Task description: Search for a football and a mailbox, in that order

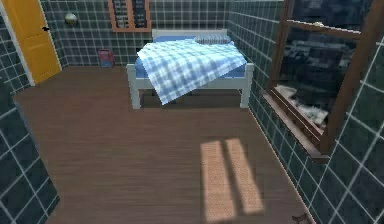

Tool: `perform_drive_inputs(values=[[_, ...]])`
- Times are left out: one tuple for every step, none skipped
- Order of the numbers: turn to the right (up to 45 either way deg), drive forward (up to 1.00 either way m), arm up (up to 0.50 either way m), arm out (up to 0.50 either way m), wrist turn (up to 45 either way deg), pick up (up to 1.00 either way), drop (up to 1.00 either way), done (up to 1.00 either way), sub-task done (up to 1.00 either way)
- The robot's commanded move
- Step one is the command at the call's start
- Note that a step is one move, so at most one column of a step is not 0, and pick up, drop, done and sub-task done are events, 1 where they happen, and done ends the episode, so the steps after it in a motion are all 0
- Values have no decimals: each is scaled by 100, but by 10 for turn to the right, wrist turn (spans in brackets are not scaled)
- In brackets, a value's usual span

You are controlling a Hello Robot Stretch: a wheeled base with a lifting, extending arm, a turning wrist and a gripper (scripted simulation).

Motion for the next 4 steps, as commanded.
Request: perform_drive_inputs(values=[[-210,0,0,0,0,0,0,0,0],[0,100,0,0,0,0,0,0,0],[-60,0,0,0,0,0,0,0,0],[0,50,0,0,0,0,0,0,0]])
